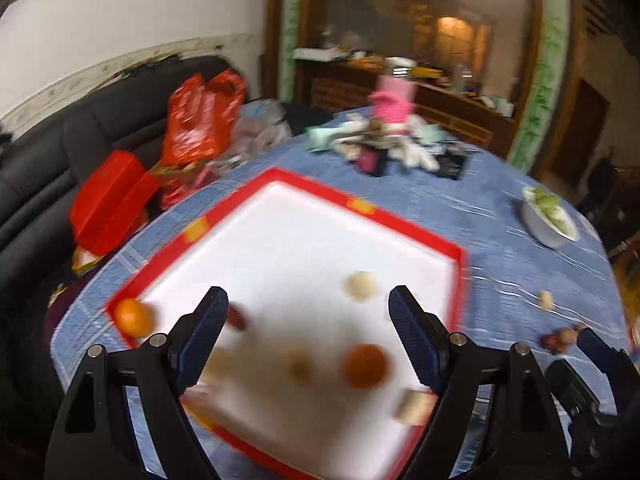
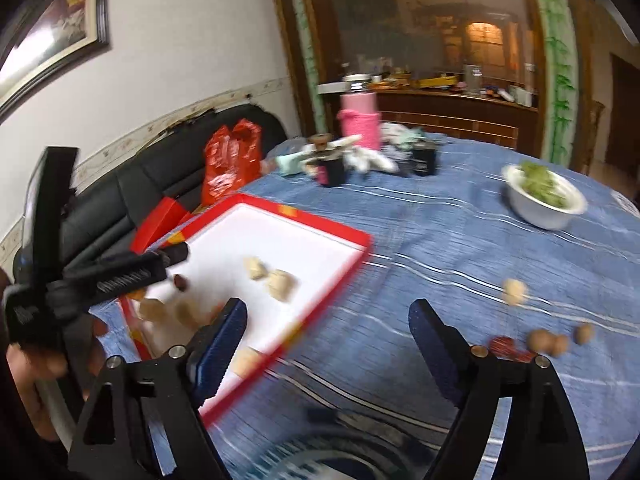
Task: Organize fruits
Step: 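Move both open tools back toward the remaining snacks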
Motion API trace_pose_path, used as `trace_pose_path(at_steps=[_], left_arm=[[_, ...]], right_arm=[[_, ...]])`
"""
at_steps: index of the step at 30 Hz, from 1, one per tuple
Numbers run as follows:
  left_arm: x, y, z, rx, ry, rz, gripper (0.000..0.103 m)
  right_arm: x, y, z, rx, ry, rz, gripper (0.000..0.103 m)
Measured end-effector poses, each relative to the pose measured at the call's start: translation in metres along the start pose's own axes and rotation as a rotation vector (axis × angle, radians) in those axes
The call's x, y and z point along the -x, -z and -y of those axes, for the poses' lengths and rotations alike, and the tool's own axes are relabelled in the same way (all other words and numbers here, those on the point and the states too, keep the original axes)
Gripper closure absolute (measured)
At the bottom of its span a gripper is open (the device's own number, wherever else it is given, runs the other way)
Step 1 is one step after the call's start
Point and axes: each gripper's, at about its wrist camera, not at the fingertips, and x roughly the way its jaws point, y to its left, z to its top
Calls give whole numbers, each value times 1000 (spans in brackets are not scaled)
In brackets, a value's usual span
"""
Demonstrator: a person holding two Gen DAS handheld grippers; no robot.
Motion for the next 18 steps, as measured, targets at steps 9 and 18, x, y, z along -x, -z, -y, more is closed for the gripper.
trace_pose_path(at_steps=[9,18], left_arm=[[13,34,97,-250,179,9,20],[2,48,129,-279,225,-47,20]], right_arm=[[35,29,143,-226,236,14,17],[4,37,209,-291,305,-88,41]])
